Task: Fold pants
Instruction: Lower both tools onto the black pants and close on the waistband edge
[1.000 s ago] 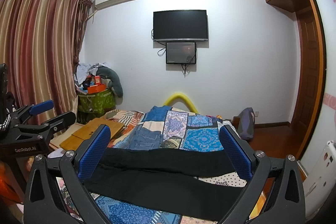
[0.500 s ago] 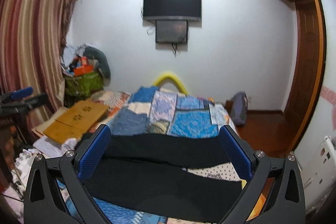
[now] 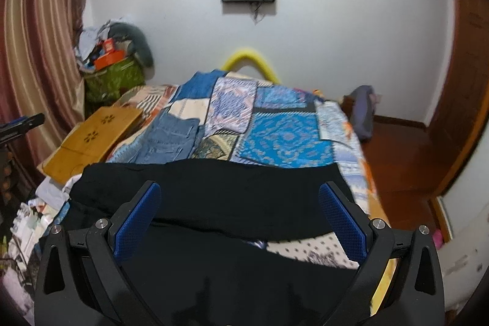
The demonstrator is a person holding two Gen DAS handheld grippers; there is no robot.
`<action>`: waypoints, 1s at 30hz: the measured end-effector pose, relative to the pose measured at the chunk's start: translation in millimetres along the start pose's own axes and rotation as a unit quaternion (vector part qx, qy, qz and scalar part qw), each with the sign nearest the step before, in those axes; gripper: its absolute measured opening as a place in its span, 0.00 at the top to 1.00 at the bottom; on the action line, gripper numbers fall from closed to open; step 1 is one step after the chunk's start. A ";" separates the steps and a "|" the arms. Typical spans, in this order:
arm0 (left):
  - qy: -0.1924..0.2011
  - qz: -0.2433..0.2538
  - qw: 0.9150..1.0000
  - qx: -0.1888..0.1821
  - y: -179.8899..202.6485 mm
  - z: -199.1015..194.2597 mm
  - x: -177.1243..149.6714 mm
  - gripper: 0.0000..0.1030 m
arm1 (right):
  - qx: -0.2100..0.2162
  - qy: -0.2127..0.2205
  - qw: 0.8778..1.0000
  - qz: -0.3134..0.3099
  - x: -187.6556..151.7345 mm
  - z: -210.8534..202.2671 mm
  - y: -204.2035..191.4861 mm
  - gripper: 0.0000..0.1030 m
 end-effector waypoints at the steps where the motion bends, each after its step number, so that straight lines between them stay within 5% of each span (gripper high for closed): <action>1: -0.008 0.000 1.000 0.008 -4.7 15.1 -2.1 0.00 | 0.001 -0.003 1.000 -0.002 2.4 10.6 1.5 0.00; 11: -0.112 0.021 0.991 0.067 -34.9 139.8 -39.8 0.00 | 0.032 -0.074 0.997 -0.014 5.0 134.2 9.9 0.02; 23: -0.257 0.001 0.966 0.021 -40.0 229.1 -96.0 0.21 | 0.118 -0.161 0.976 -0.088 0.5 247.7 -21.4 0.03; 27: -0.281 0.004 0.960 0.005 -34.3 238.6 -103.5 0.30 | 0.148 -0.194 0.963 -0.117 -4.4 269.4 -36.1 0.24; 30: -0.288 0.004 0.958 0.001 -31.7 240.0 -103.0 0.43 | 0.159 -0.218 0.956 -0.119 -9.1 282.1 -39.6 0.26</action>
Point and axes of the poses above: each gripper's, at about its wrist camera, not at the fingertips, and z roughly the way its jaws point, y to its right, x to its top, the point moved 4 cm from there along z, roughly the way its jaws point, and after that the axes turned 1 degree about -x, right-handed, at the moved point
